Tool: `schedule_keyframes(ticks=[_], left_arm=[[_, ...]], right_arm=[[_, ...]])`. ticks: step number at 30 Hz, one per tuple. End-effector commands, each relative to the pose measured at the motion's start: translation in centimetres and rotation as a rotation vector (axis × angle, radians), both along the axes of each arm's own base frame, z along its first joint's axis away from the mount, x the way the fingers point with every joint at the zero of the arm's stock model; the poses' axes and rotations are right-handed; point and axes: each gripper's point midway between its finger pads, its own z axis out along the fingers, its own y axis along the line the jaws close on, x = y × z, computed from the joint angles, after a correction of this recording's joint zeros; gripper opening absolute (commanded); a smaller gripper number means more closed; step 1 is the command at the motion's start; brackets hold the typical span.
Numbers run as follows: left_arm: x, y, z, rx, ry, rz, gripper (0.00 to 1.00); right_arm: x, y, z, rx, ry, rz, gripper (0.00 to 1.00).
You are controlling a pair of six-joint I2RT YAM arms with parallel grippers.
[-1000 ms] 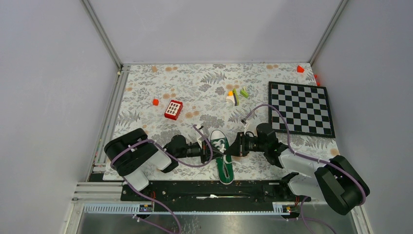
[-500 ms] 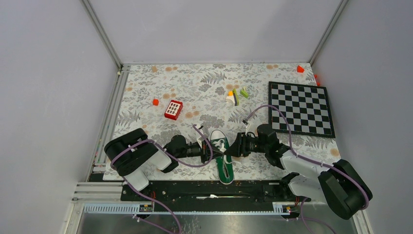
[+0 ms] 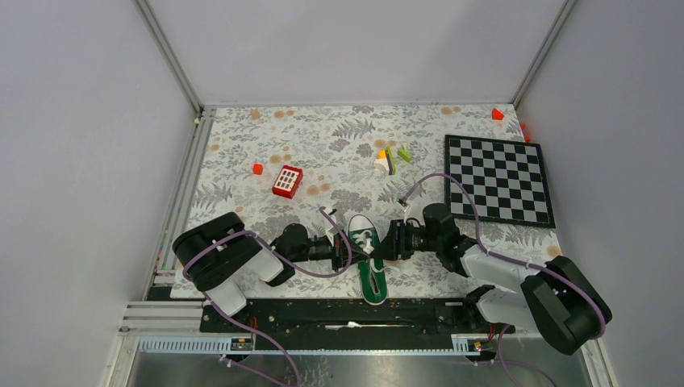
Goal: Tie the shoes
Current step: Cross the shoelace with the shoelace.
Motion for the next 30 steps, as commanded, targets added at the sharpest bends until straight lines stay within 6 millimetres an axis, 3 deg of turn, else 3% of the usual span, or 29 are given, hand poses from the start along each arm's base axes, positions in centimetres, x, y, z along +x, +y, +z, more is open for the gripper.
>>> schedule_keyframes(ticks=[1,7,10,14,19,21,24,30], left_arm=[[-0.5,-0.2,1.8,-0.063,-0.071,-0.043,0.00],[-0.3,-0.1,1.8,-0.055,-0.075,-0.041,0.00],[-0.1,-0.2,1.8,-0.054,-0.076,-0.040,0.00],[0.0,-0.1,1.9,-0.055,-0.082,-0.035,0.00],[0.4,0.1,1.8,-0.051,-0.082,-0.015,0.00],[0.5,0.2,1.9,-0.054,-0.085,-0.007,0.00],[0.5,0.2,1.9,-0.053,-0.085,-0.009,0.00],[0.4,0.2,1.4,-0.038,-0.068,-0.017,0.00]], right_arm=[[0.6,1.6,3.2,0.095,-0.083,0.066,0.41],[0.2,2.4,4.4,0.173,-0.064,0.101,0.29],[0.1,2.4,4.5,0.177,-0.061,0.101,0.29],[0.2,2.3,4.9,0.180,-0.070,0.091,0.38],[0.5,2.2,5.0,0.167,-0.086,0.075,0.38],[0.5,2.2,4.9,0.164,-0.085,0.075,0.30],[0.5,2.2,4.9,0.171,-0.084,0.067,0.00],[0.8,2.2,4.9,0.180,-0.080,0.051,0.00]])
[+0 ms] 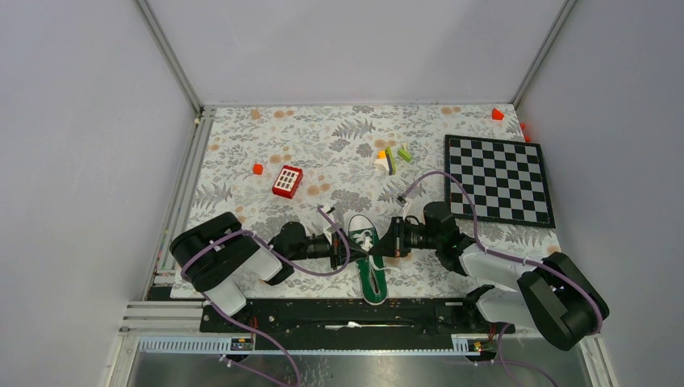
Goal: Tie the shoes
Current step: Cross the shoelace with the shoelace.
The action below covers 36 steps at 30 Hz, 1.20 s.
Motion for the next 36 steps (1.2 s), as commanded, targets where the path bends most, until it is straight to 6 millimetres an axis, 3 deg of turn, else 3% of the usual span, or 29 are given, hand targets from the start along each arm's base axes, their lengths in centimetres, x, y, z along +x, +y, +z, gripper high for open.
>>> schedule_keyframes(ticks=[1,11,19,30,33,36], left_arm=[[-0.1,-0.2,0.9,-0.030,-0.041,-0.014,0.00],[1.5,0.2,0.5,-0.008,-0.028,0.089,0.00],[1.6,-0.1,0.5,-0.018,-0.007,0.086,0.00],[1.6,-0.1,0.4,-0.025,0.011,0.090,0.00],[1.7,-0.2,0.4,-0.025,0.013,0.093,0.00],[1.6,-0.2,0.2,-0.022,0.013,0.089,0.00]], right_arm=[[0.8,1.1,3.1,0.093,-0.093,0.018,0.00],[0.4,-0.5,1.6,-0.027,-0.153,-0.085,0.00],[-0.3,-0.2,0.2,-0.046,-0.130,-0.074,0.00],[0.7,-0.4,-0.6,-0.076,-0.172,-0.242,0.00],[0.5,-0.8,-0.5,-0.082,-0.178,-0.253,0.06],[0.4,-1.1,-0.4,-0.094,-0.183,-0.251,0.17]])
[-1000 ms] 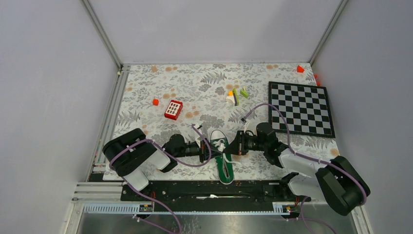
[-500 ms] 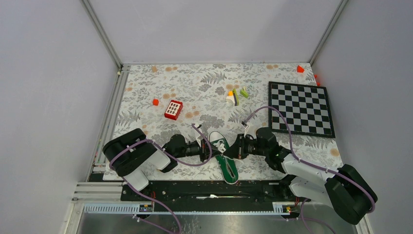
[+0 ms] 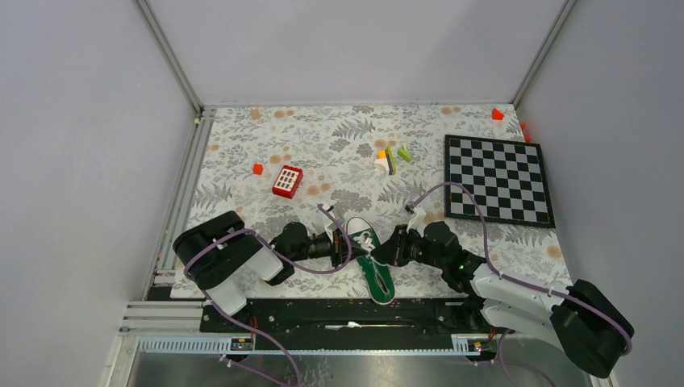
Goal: Tie the shoes
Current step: Cross the shoelace with the shoelace.
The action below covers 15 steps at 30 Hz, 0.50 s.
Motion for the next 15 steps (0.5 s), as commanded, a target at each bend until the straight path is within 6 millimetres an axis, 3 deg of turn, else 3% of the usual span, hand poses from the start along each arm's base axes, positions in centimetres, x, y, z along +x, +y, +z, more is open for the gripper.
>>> schedule_keyframes(ticks=[1,15], left_arm=[[0.29,-0.31,1.21,-0.047,-0.039,0.004,0.00],[-0.12,-0.24,1.38,-0.053,-0.041,-0.014,0.00]], right_arm=[[0.47,-0.48,0.47,-0.009,-0.037,-0.039,0.20],[0.49,0.15,1.37,0.005,-0.037,-0.015,0.35]])
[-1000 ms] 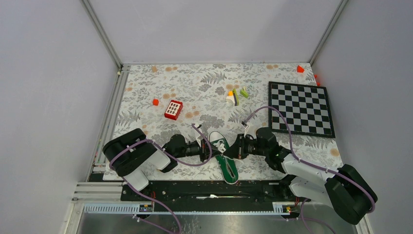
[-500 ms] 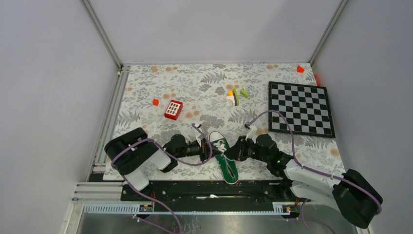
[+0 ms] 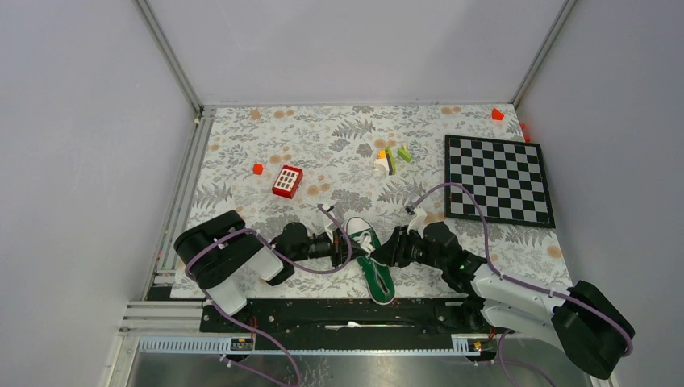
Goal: Tie the shoes
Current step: Cross the shoelace with the shoelace.
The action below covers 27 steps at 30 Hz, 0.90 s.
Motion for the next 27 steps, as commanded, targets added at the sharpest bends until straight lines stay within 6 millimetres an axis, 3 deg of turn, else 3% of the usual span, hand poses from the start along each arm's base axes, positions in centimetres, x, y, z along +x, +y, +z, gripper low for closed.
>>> schedule_keyframes(ticks=[1,6,22,27], left_arm=[[-0.1,-0.2,1.5,-0.052,-0.046,-0.016,0.00],[-0.3,-0.2,1.5,-0.054,-0.048,-0.026,0.00],[-0.6,-0.4,1.7,-0.061,-0.047,-0.048,0.00],[-0.6,-0.4,1.7,-0.060,-0.048,-0.047,0.00]], right_arm=[[0.5,0.6,1.8,0.024,-0.049,0.003,0.36],[0.7,0.3,2.2,0.010,-0.062,-0.003,0.45],[1.7,0.5,3.4,0.118,-0.015,0.020,0.45],[1.2,1.0,3.4,0.136,0.018,0.071,0.46]])
